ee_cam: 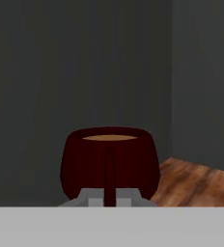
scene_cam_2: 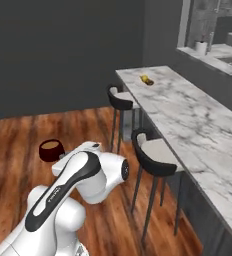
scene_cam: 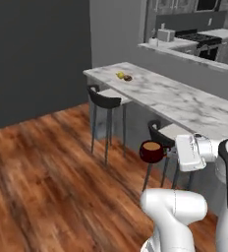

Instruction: Pick up the brewed coffee from the coffee machine and place it next to the breakfast plate on the dining counter.

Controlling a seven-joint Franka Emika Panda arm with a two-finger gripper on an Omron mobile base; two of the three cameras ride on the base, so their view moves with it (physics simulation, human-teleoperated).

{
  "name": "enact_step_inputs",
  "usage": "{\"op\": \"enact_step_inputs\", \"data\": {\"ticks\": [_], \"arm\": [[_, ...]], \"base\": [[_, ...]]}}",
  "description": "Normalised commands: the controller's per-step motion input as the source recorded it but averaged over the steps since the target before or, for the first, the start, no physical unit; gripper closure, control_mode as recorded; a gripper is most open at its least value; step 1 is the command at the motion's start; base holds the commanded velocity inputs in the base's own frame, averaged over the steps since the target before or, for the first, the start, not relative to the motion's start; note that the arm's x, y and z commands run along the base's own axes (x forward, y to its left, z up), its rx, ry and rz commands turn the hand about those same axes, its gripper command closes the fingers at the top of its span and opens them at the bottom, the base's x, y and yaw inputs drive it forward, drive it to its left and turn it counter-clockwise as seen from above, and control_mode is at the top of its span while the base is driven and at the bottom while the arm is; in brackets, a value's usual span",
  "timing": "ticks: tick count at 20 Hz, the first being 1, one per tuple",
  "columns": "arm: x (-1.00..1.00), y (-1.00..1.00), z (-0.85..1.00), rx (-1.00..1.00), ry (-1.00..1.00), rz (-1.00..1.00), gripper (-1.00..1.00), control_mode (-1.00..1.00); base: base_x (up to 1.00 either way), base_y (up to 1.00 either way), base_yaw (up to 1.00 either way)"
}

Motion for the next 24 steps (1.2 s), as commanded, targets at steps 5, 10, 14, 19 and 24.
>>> {"op": "enact_step_inputs", "data": {"ticks": [5, 10, 14, 19, 24], "arm": [[0.0, 0.0, 0.0, 0.0, 0.0, 0.0, 1.0, 1.0], [0.0, 0.0, 0.0, 0.0, 0.0, 0.0, 1.0, 1.0], [0.0, 0.0, 0.0, 0.0, 0.0, 0.0, 1.0, 1.0], [0.0, 0.0, 0.0, 0.0, 0.0, 0.0, 1.0, 1.0], [0.0, 0.0, 0.0, 0.0, 0.0, 0.0, 1.0, 1.0]], "base": [[1.0, 0.86, -0.54], [0.97, 1.0, -0.55], [0.91, 1.0, -0.53], [0.83, 1.0, -0.47], [0.92, 1.0, -0.4]]}}
